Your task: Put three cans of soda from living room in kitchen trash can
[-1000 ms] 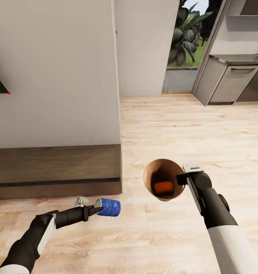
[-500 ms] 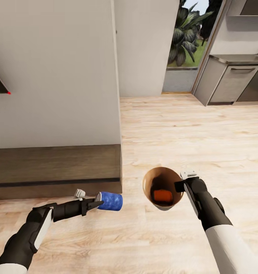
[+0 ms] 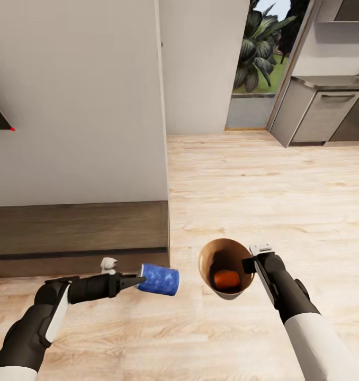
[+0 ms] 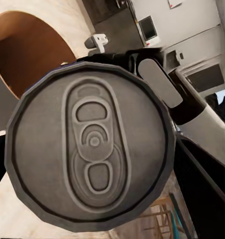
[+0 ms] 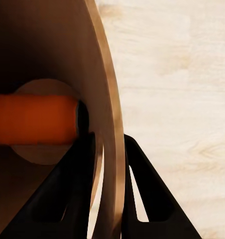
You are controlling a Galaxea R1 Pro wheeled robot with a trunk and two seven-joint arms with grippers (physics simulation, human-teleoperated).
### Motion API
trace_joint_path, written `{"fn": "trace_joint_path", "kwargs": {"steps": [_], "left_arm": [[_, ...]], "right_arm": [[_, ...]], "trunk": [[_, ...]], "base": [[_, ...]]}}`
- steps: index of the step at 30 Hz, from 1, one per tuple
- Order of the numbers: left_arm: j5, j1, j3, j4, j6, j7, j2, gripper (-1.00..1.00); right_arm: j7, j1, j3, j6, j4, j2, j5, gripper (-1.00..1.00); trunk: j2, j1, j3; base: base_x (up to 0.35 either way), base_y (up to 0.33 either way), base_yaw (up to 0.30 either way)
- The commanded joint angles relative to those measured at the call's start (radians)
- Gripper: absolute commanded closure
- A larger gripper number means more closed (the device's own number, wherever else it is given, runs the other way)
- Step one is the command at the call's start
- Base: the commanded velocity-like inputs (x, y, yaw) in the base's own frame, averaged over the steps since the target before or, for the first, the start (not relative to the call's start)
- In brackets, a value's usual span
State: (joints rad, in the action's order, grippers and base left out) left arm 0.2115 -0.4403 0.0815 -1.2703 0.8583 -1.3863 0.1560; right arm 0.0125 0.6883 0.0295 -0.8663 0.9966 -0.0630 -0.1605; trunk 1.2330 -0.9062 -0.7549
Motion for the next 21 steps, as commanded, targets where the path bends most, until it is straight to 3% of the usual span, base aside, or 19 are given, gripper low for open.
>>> {"fn": "trace_joint_path", "kwargs": {"steps": [1, 7, 14, 17, 21], "left_arm": [[0.013, 0.000, 0.000, 0.000, 0.000, -0.002, 0.000, 1.00], [0.104, 0.000, -0.002, -0.001, 0.001, -0.009, 0.000, 1.00], [0.129, 0.000, -0.002, -0.004, 0.002, -0.011, -0.001, 1.00], [0.212, 0.000, -0.004, -0.004, 0.002, -0.011, -0.001, 1.00], [0.245, 0.000, -0.006, -0.003, 0.001, -0.011, -0.006, 1.00]], "right_arm": [[0.004, 0.000, 0.000, 0.001, -0.001, 0.000, 0.008, 1.00], [0.004, 0.000, 0.000, 0.003, -0.007, 0.000, 0.009, 1.00], [0.004, 0.000, 0.000, 0.019, -0.052, 0.000, 0.009, 1.00], [0.004, 0.000, -0.001, 0.109, -0.134, 0.000, 0.009, 1.00], [0.004, 0.000, -0.002, 0.137, -0.177, 0.001, 0.009, 1.00]], "trunk": [[0.000, 0.000, 0.000], [0.000, 0.000, 0.000], [0.000, 0.000, 0.000], [0.000, 0.000, 0.000], [0.000, 0.000, 0.000]], "base": [[0.000, 0.000, 0.000], [0.000, 0.000, 0.000], [0.000, 0.000, 0.000], [0.000, 0.000, 0.000], [0.000, 0.000, 0.000]]}}
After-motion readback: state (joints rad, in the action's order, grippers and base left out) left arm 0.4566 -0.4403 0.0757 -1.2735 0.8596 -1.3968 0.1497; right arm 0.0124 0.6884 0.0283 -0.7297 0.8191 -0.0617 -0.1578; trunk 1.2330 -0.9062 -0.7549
